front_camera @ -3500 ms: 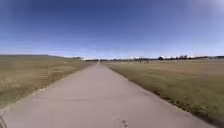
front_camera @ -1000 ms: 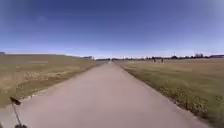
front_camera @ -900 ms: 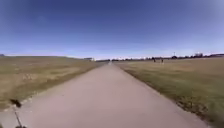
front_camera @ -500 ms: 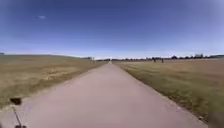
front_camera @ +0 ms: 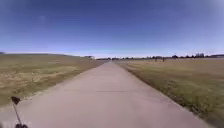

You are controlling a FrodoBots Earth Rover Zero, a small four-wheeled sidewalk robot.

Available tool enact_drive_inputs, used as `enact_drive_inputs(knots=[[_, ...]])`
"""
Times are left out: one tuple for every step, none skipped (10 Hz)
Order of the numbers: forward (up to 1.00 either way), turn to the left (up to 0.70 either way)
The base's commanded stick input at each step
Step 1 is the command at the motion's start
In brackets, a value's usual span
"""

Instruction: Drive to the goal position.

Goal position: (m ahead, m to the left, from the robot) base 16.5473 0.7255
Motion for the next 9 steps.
enact_drive_inputs(knots=[[1.0,0.0],[1.0,0.0],[1.0,0.0],[1.0,0.0],[1.0,0.0],[1.0,0.0],[1.0,0.0],[1.0,0.0],[1.0,0.0]])
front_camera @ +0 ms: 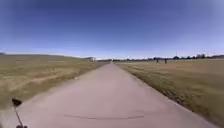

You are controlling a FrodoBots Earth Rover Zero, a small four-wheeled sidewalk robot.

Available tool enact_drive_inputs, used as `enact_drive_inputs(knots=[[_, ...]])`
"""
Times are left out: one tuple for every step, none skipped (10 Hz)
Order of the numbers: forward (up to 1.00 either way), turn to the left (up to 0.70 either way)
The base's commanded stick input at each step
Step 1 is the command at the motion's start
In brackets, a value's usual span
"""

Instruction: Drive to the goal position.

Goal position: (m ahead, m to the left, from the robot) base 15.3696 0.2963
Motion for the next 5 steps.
enact_drive_inputs(knots=[[1.0,0.0],[1.0,0.0],[1.0,0.0],[1.0,0.0],[1.0,0.0]])
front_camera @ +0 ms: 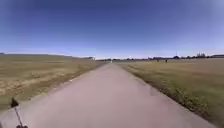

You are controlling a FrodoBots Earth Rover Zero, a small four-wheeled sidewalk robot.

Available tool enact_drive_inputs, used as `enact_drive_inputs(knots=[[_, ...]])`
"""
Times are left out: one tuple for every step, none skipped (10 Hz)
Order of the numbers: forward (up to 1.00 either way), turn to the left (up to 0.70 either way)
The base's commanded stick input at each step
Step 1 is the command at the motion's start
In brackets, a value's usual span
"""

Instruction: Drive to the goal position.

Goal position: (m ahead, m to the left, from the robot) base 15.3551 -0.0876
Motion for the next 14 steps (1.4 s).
enact_drive_inputs(knots=[[1.0,0.0],[1.0,0.0],[1.0,0.0],[1.0,0.0],[1.0,0.0],[1.0,0.0],[1.0,0.0],[1.0,0.0],[1.0,0.0],[1.0,0.0],[1.0,0.0],[1.0,0.0],[1.0,0.0],[1.0,0.0]])
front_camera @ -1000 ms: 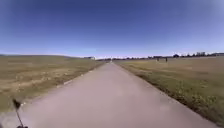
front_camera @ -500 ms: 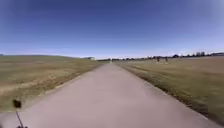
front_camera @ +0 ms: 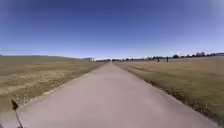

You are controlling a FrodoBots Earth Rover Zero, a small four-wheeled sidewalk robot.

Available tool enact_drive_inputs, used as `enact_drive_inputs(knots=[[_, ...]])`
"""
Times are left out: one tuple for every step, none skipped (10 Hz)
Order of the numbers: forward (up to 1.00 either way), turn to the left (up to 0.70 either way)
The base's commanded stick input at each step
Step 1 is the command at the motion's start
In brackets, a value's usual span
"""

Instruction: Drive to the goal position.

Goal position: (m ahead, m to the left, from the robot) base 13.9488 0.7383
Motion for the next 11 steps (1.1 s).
enact_drive_inputs(knots=[[1.0,0.0],[1.0,0.0],[1.0,0.0],[1.0,0.0],[1.0,0.0],[1.0,0.0],[1.0,0.0],[1.0,0.0],[1.0,0.0],[1.0,0.0],[1.0,0.0]])
